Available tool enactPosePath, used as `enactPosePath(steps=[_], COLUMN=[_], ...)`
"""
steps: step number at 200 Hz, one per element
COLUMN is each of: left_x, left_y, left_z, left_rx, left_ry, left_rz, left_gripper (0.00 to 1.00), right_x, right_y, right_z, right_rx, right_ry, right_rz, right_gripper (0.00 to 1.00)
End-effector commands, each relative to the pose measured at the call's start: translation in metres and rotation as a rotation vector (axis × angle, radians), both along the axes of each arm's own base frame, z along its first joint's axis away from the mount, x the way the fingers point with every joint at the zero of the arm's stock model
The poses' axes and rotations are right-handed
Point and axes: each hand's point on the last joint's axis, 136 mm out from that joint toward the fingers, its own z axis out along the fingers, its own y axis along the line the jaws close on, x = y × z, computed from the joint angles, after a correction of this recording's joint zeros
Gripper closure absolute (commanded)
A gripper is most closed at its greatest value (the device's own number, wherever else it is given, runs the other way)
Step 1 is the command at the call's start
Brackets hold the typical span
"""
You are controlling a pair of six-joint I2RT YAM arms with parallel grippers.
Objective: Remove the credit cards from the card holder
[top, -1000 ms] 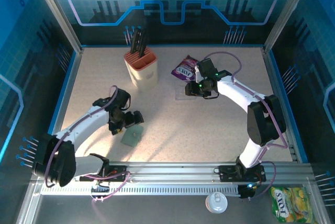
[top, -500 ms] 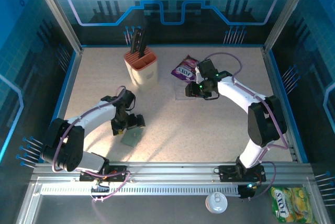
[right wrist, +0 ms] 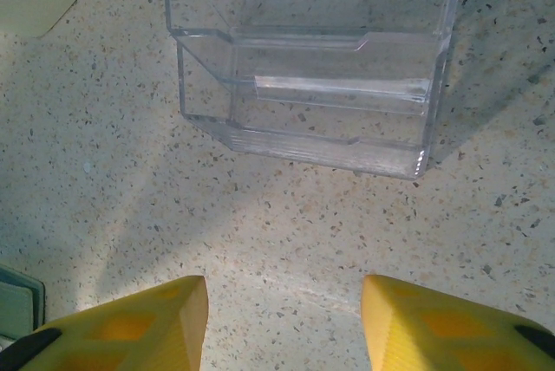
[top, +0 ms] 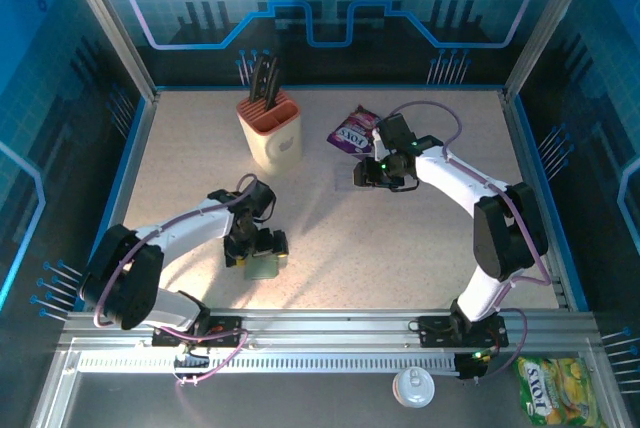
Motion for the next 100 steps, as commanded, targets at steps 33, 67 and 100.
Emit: enactPosePath(steps=[33, 67, 100], left_x=[0.005, 0.004, 0.011], left_y=[0.005, 0.005, 0.0], left_z=[-0.01, -0.011, 0.003], left_rx=[0.14, 0.169, 0.159], left_ry=[0.028, 0.037, 0.001], left_rz=[-0.02, -0.031, -0.042], left_gripper=[0.03, 0.12, 0.15], right_x=[-0.007, -0.006, -0.004], right_y=[0.007, 0.007, 0.008], right_z=[0.01, 0.009, 0.008], right_rx=[0.007, 0.003, 0.005], right_ry=[-0.002, 0.0, 0.001], right_rz=[0.043, 0.047, 0.05], right_gripper=[0.48, 0.48, 0.48])
